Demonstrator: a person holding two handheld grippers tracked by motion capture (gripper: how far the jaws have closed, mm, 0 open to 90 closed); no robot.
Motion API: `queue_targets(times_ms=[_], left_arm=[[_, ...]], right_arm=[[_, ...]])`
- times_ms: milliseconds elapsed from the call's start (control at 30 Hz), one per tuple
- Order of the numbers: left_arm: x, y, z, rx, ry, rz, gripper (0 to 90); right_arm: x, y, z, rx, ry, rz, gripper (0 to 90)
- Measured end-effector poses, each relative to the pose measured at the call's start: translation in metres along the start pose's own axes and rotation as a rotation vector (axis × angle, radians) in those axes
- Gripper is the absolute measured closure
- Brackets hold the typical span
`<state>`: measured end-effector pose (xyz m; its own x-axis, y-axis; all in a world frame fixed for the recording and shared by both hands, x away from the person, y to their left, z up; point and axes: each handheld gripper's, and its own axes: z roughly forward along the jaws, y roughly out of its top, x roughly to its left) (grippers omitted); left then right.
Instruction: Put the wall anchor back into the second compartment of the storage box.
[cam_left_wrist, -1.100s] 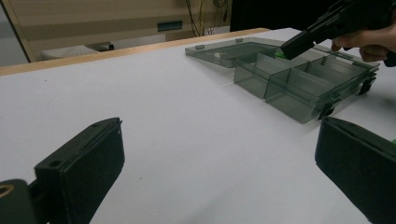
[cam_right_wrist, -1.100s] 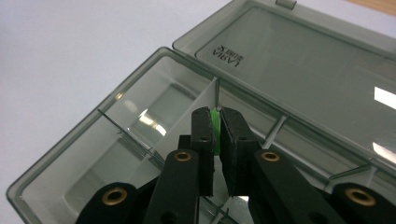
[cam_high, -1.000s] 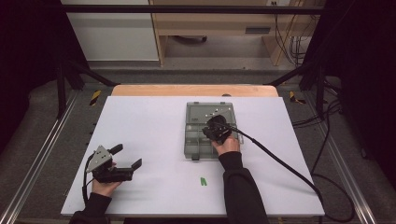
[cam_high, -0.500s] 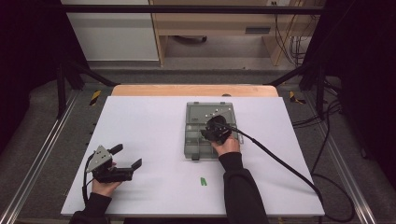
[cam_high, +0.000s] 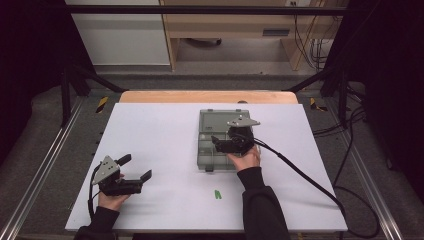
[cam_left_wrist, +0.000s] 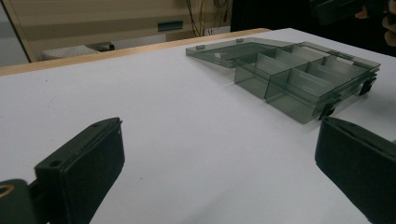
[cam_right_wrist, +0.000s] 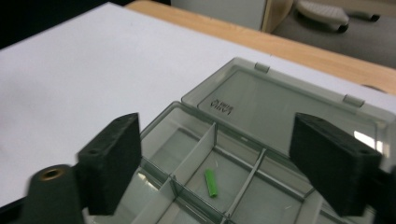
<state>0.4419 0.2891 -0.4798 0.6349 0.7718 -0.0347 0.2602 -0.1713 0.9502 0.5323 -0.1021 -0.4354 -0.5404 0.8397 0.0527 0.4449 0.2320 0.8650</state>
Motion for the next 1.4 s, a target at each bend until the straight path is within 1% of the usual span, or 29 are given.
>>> queue_targets(times_ms=[33, 67, 100, 200, 300, 367, 433, 467, 500, 533, 633, 667, 700, 800, 867, 933, 1000, 1100, 1167, 1267, 1400], left_arm=[[0.000, 0.000, 0.000, 0.000, 0.000, 0.000, 1.0], [0.000, 0.000, 0.000, -0.001, 0.000, 0.000, 1.0], [0.000, 0.000, 0.000, -0.001, 0.000, 0.000, 1.0], [0.000, 0.000, 0.000, -0.001, 0.001, 0.001, 0.9], [0.000, 0.000, 0.000, 0.000, 0.001, 0.002, 0.9], [0.000, 0.000, 0.000, 0.000, 0.001, 0.002, 0.9], [0.000, 0.000, 0.000, -0.001, 0.001, -0.001, 0.9], [0.000, 0.000, 0.000, 0.000, 0.001, 0.000, 0.9], [0.000, 0.000, 0.000, 0.001, 0.001, 0.001, 0.9], [0.000, 0.000, 0.000, 0.001, 0.001, 0.001, 0.9], [0.000, 0.000, 0.000, 0.001, 0.003, 0.001, 0.9], [0.000, 0.000, 0.000, 0.001, 0.003, 0.001, 0.9], [0.000, 0.000, 0.000, 0.002, 0.003, 0.001, 0.9], [0.000, 0.000, 0.000, 0.003, 0.002, 0.002, 0.9], [-0.001, 0.000, 0.000, 0.003, 0.002, 0.003, 0.8], [-0.001, 0.000, 0.000, 0.002, 0.001, 0.002, 0.8], [-0.001, 0.000, 0.000, 0.002, 0.002, 0.002, 0.8], [-0.001, 0.000, 0.000, 0.002, 0.002, 0.001, 0.8], [-0.001, 0.000, 0.000, 0.001, 0.002, 0.002, 0.8], [0.000, 0.000, 0.000, 0.001, 0.003, 0.001, 0.8], [0.000, 0.000, 0.000, 0.001, 0.004, 0.001, 0.8]], right_arm=[[0.000, 0.000, -0.003, -0.013, -0.009, 0.003, 11.4], [0.001, 0.001, -0.010, -0.021, -0.028, -0.001, 5.5], [0.003, 0.002, -0.013, -0.025, -0.041, -0.006, 4.5], [0.005, 0.002, -0.020, -0.039, -0.051, -0.020, 3.7], [0.008, 0.001, -0.030, -0.067, -0.052, -0.023, 3.3], [0.009, 0.000, -0.037, -0.080, -0.054, -0.017, 0.8], [0.010, -0.002, -0.047, -0.095, -0.054, -0.021, 0.6], [0.010, -0.002, -0.047, -0.095, -0.054, -0.021, 0.6], [0.011, -0.004, -0.053, -0.101, -0.041, -0.034, 2.3], [0.011, -0.004, -0.053, -0.101, -0.041, -0.034, 2.3], [0.013, -0.010, -0.063, -0.108, -0.015, -0.044, 1.1], [0.013, -0.010, -0.063, -0.108, -0.015, -0.044, 1.1], [0.013, -0.014, -0.068, -0.110, 0.008, -0.038, 1.2], [0.014, -0.018, -0.071, -0.111, 0.018, -0.034, 1.0], [0.016, -0.025, -0.076, -0.110, 0.028, -0.028, 0.8], [0.016, -0.027, -0.077, -0.111, 0.031, -0.025, 0.8], [0.018, -0.035, -0.081, -0.106, 0.041, -0.013, 0.7], [0.019, -0.039, -0.083, -0.105, 0.054, -0.003, 1.0], [0.020, -0.045, -0.084, -0.093, 0.061, 0.004, 1.1], [0.023, -0.051, -0.085, -0.072, 0.057, -0.007, 1.0], [0.025, -0.056, -0.086, -0.073, 0.072, 0.009, 1.4]])
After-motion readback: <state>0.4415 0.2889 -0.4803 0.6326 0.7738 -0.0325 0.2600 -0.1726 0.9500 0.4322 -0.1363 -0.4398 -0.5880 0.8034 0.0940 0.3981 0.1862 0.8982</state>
